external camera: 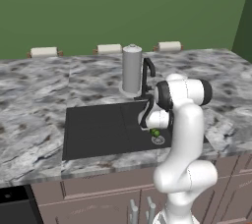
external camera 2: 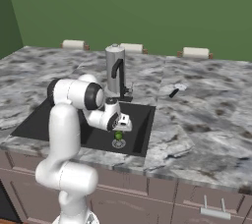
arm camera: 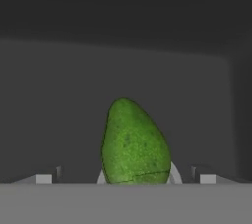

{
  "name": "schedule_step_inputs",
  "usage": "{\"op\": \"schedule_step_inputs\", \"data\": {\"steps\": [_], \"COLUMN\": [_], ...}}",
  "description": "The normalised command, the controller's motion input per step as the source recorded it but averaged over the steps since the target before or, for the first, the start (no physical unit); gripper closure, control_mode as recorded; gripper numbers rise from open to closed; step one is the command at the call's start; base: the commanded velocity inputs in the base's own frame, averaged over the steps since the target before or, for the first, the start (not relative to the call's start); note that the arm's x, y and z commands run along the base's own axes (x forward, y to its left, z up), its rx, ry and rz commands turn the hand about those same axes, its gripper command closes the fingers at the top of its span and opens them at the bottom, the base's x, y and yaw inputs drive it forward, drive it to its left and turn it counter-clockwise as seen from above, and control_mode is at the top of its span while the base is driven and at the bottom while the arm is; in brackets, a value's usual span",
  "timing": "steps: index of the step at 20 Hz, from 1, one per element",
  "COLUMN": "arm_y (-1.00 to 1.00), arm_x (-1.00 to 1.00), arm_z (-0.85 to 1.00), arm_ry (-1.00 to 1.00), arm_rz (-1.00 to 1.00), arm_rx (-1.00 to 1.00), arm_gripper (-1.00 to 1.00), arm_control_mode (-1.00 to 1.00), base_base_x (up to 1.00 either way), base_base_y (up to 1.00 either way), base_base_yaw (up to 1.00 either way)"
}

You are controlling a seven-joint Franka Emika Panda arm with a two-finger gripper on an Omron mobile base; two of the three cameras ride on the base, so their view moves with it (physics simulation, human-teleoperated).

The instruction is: Turn on the sink faucet. Then move the avocado from the counter to the sink. Turn off the sink. Move the vegetable from the sink to the pot next to the stove. Finally move the pot to the center burner.

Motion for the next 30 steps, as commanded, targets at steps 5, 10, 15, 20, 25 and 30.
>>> {"op": "schedule_step_inputs", "data": {"steps": [5,10,15,20,25,30], "arm_y": [0.0,0.0,-0.02,-0.04,0.0,0.0], "arm_x": [0.0,0.04,0.02,0.0,0.0,0.0], "arm_z": [-0.18,-0.18,-0.17,-0.19,-0.21,-0.09], "arm_ry": [0.0,0.0,-0.01,0.0,0.0,0.0], "arm_rz": [0.0,0.0,0.0,0.0,0.0,0.0], "arm_rx": [0.0,0.0,0.0,0.0,0.0,0.0], "arm_gripper": [-1.0,-1.0,-1.0,-1.0,1.0,1.0], "arm_control_mode": [-1.0,-1.0,-1.0,-1.0,-1.0,-1.0], "base_base_x": [0.0,0.0,0.0,0.0,0.0,0.0], "base_base_y": [0.0,0.0,0.0,0.0,0.0,0.0], "base_base_yaw": [0.0,0.0,0.0,0.0,0.0,0.0]}}
